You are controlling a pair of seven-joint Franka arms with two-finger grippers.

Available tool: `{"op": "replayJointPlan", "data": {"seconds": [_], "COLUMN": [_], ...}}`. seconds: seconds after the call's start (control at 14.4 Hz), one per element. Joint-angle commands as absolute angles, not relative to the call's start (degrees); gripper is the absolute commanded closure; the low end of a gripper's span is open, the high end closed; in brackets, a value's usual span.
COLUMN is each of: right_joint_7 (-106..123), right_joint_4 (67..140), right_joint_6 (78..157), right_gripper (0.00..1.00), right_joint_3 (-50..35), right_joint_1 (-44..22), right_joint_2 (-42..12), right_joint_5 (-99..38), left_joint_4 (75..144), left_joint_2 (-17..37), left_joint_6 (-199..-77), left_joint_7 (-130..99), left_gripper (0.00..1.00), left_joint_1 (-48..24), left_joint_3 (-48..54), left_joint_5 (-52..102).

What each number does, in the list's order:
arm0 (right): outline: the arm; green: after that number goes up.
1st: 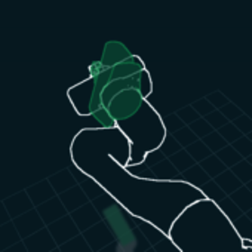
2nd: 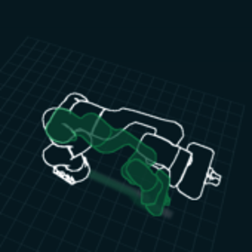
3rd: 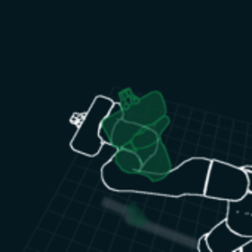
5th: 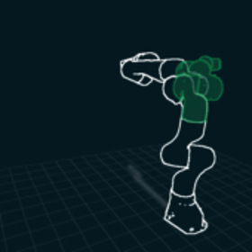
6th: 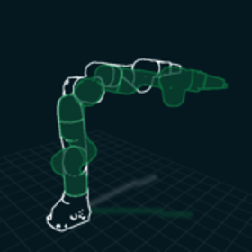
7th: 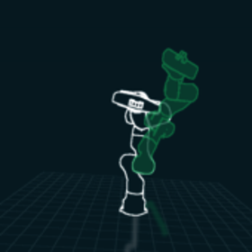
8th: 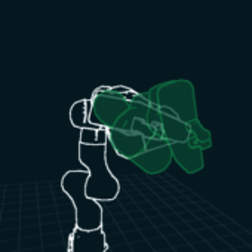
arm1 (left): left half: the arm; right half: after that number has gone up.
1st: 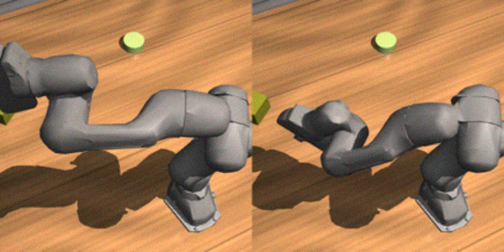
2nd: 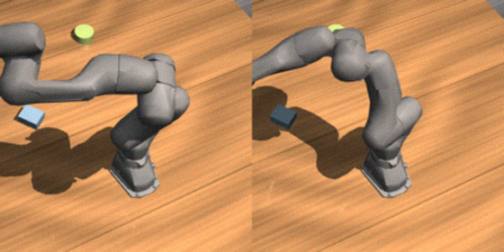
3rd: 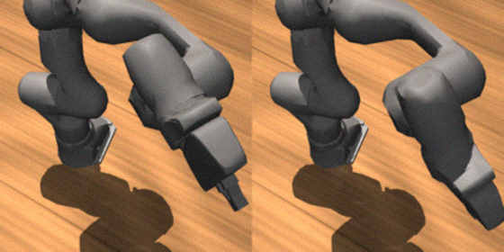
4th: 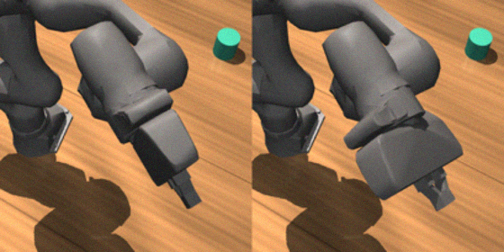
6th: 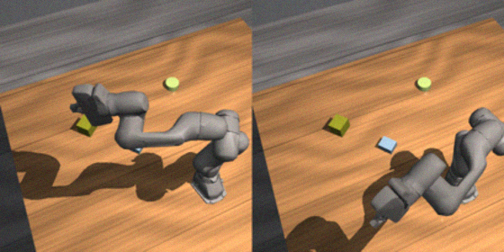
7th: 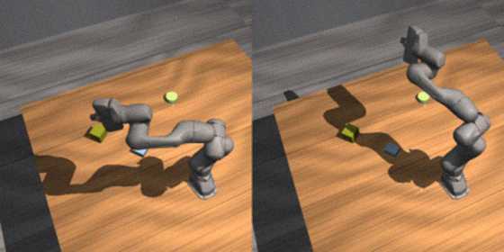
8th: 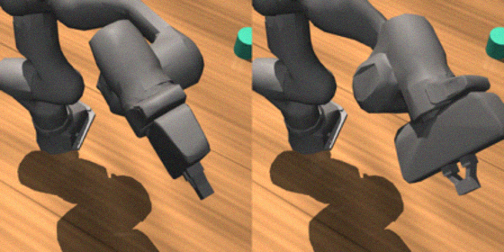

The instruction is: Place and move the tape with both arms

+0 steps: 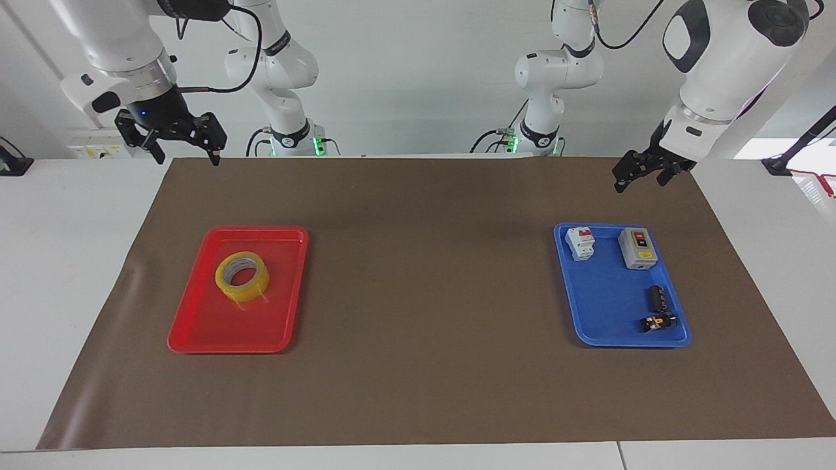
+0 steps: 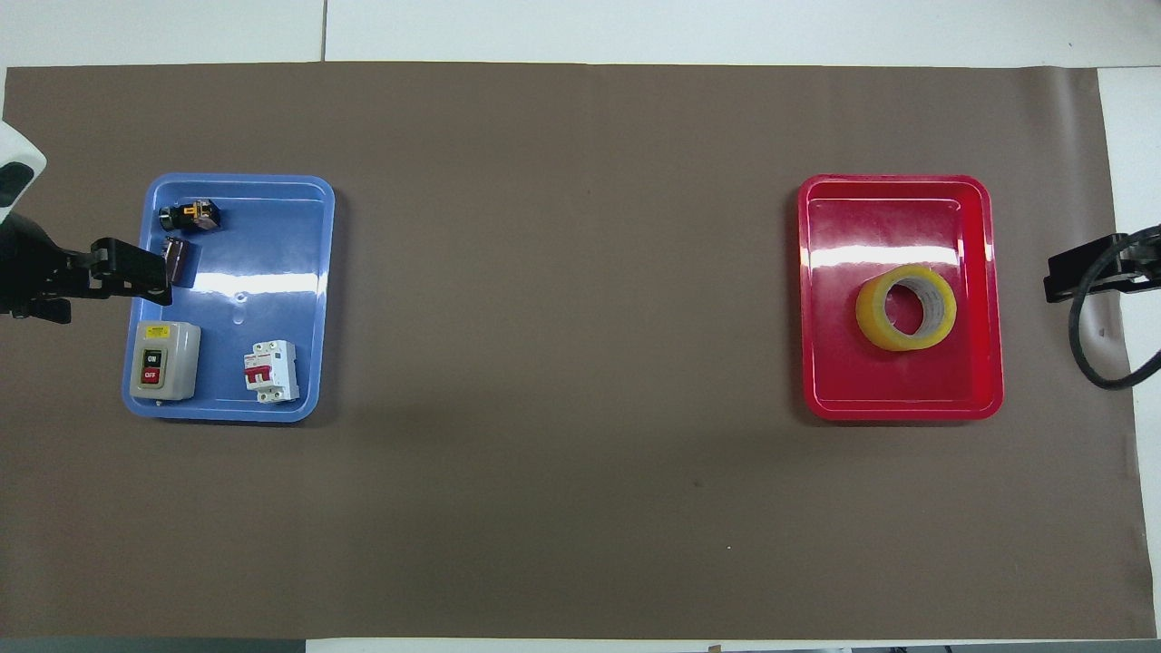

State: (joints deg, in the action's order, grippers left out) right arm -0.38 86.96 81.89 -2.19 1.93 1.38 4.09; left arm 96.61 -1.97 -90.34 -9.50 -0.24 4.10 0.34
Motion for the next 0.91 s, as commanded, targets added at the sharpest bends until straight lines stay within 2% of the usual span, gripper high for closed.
{"op": "replayJointPlan", "data": {"seconds": [0.0,0.84], "right_joint_7": [0.9,0.6], "right_joint_4": [86.5,86.7], "right_joint_6": [81.6,81.7], "right_gripper": [0.00,0.00], "right_joint_3": [-2.7,-2.5], "right_joint_1": [2.6,3.6], "right_joint_2": [1.4,1.4], "right_joint_5": [4.0,1.2], "left_joint_4": [97.3,97.3], "left_joint_2": [-2.9,-2.9], "left_joint_6": [-90.6,-90.6], "left_joint_7": [-9.1,-9.1], "left_gripper": [0.00,0.00], "left_joint_1": [0.2,0.2], "left_joint_3": [4.2,4.2], "left_joint_5": [-0.3,-0.3]}}
